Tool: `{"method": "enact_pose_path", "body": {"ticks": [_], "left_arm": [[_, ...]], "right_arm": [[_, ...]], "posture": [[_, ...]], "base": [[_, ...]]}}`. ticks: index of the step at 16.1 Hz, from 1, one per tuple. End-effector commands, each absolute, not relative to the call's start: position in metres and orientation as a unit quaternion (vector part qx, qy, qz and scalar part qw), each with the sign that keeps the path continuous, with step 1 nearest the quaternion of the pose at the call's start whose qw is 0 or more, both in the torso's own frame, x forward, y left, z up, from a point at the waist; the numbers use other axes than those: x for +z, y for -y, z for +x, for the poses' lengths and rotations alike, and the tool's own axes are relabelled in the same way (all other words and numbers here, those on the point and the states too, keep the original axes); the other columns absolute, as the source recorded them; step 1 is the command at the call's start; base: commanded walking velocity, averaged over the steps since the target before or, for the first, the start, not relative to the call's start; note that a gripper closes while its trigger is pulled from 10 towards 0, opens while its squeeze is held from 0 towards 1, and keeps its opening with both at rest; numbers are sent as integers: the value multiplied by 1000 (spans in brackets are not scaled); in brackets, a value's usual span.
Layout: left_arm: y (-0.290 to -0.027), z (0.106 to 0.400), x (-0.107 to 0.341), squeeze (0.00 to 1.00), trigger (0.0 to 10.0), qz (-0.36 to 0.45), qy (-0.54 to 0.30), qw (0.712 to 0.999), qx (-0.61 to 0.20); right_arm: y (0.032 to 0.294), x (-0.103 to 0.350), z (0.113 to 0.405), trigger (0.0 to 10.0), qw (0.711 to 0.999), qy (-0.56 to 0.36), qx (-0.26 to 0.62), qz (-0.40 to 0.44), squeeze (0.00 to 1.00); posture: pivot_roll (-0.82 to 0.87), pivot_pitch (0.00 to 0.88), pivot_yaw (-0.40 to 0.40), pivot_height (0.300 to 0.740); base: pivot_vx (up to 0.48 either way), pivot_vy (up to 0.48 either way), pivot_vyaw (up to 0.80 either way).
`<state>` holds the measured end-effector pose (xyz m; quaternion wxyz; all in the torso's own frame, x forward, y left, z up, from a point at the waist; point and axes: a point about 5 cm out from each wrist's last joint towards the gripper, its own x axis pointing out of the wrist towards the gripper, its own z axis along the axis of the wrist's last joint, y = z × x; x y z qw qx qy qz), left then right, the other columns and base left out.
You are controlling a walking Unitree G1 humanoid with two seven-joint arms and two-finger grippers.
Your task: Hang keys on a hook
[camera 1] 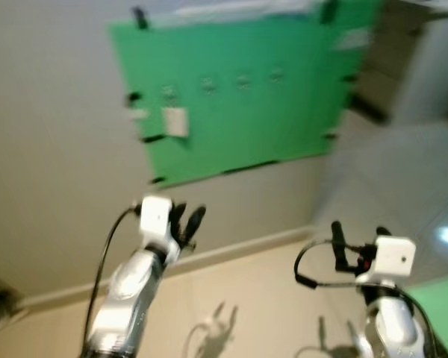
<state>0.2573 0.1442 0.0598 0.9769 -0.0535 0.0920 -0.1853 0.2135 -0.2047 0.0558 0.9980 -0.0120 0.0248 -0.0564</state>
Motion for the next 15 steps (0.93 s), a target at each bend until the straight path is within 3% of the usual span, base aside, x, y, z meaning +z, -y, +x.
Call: {"method": "enact_pose_path", "body": {"ticks": [1,3,11,15], "left_arm": [[-148,256,59,0,10000,-38,-93,977,-187],[-147,260,55,0,10000,-20,-83,976,-198],[-144,275,53,0,10000,-19,-83,975,-207],[-139,283,58,0,10000,1,-68,972,-224]], "right_arm": [[203,61,215,10000,998,-15,-57,-7,0],[206,58,211,10000,998,-25,-53,-14,0],[212,55,220,10000,999,-27,-33,-29,0],[210,50,222,10000,999,-30,-32,-26,0]], "posture": [[-139,0,73,740],[-137,0,64,740],[-149,0,43,740],[-140,0,39,740]], "base": [[0,0,-769],[0,0,-769],[0,456,-772],[0,0,-772]]}}
